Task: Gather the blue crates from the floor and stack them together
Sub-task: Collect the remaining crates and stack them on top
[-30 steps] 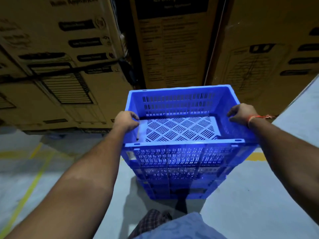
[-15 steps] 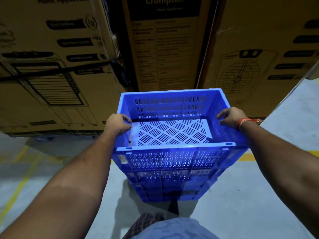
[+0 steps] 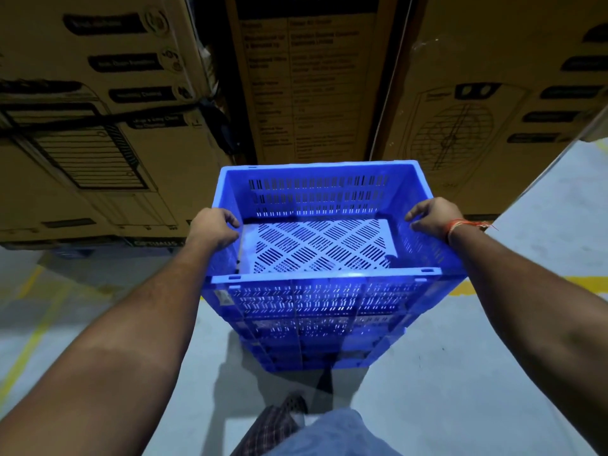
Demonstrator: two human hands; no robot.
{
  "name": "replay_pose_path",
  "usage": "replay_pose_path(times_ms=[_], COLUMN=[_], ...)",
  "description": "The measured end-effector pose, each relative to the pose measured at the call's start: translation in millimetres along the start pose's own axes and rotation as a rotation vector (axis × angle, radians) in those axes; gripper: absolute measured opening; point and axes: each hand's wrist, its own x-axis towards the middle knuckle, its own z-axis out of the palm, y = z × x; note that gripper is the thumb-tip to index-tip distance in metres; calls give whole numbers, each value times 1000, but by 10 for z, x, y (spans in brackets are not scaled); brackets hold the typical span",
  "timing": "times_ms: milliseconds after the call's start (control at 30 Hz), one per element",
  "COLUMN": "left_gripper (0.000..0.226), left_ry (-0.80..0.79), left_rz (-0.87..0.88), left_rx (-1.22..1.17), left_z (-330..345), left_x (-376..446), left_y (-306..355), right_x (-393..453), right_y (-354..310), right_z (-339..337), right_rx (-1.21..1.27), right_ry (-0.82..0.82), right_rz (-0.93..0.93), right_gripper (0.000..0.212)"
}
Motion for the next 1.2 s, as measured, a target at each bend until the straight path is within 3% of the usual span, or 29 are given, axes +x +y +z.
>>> replay_pose_path(times_ms=[767, 1033, 1100, 1200], left_gripper=[12, 12, 17, 28], left_ry=[-29, -29, -2, 224], left_rz=[-28, -44, -89, 18], left_rx=[-15, -31, 27, 65], left_z=[-8, -52, -44, -17], left_x=[7, -65, -127, -224], left_y=[10, 54, 77, 162], right_x=[-18, -15, -80, -289], right_y=[-8, 10, 0, -57], right_z=[31, 43, 40, 31], right_rx=[-13, -97, -124, -93], right_ry=[33, 32, 89, 340], right_rz=[25, 14, 8, -59], right_gripper=[14, 25, 32, 37])
